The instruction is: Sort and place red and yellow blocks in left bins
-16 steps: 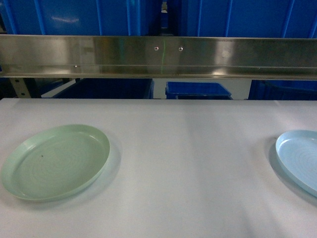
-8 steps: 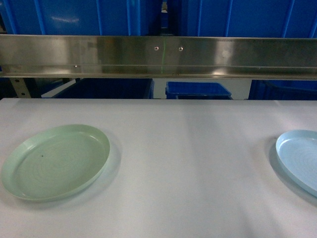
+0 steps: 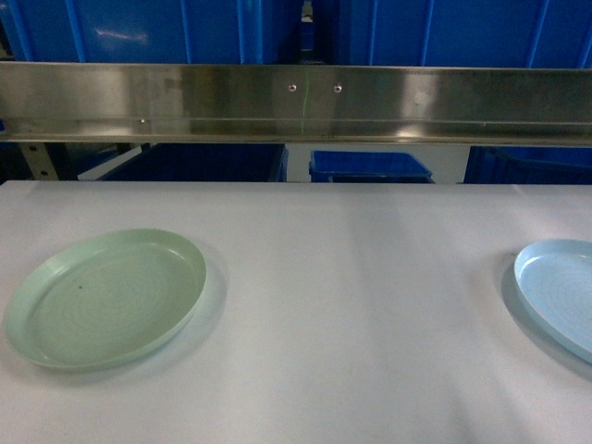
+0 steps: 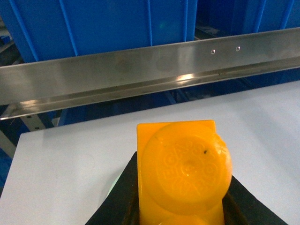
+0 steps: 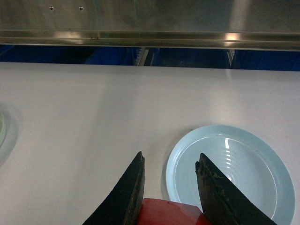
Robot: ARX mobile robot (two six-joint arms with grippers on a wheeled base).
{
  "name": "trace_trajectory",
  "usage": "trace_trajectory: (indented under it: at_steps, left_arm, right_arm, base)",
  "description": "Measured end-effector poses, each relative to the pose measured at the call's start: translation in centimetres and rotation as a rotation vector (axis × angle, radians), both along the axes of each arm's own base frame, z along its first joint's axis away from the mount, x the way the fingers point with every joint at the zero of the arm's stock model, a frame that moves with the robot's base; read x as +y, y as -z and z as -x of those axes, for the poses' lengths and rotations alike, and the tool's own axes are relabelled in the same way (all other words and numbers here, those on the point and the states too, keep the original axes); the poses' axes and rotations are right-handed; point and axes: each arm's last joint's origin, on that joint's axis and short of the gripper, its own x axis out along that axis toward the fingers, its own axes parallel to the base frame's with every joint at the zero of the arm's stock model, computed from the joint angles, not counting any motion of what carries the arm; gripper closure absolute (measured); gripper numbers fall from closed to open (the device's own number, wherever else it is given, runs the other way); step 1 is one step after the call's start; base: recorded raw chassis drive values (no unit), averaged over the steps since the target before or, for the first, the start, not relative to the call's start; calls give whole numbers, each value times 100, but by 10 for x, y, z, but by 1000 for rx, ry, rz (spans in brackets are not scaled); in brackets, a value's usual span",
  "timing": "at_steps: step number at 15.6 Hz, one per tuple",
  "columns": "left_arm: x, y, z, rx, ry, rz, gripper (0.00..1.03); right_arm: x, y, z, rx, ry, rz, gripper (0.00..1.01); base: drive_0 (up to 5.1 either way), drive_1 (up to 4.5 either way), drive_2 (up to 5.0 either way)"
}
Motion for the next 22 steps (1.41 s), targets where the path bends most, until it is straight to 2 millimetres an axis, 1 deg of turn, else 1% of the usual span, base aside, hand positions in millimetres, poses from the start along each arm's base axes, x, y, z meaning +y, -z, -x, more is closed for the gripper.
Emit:
trace_trajectory:
  at_steps: [2,3,5,22]
  left_arm:
    - [0,1,0,0,0,0,75]
    - [0,1,0,5,0,0,75]
    - [-2,-1,2,-10,16,2,75]
    - [0,0,1,-4,1,0,75]
  right_arm:
    - [0,-1,0,-6,0,0,73]
    - [0,-1,1,-4,0,-1,73]
    - [-2,-3,2,-11,11,1,73]
    - [-1,-3,1,-12,4,-2,73]
  base:
    - [4,-416,423]
    - [-418,13,434]
    - [-490,256,256]
    - [-496,245,245]
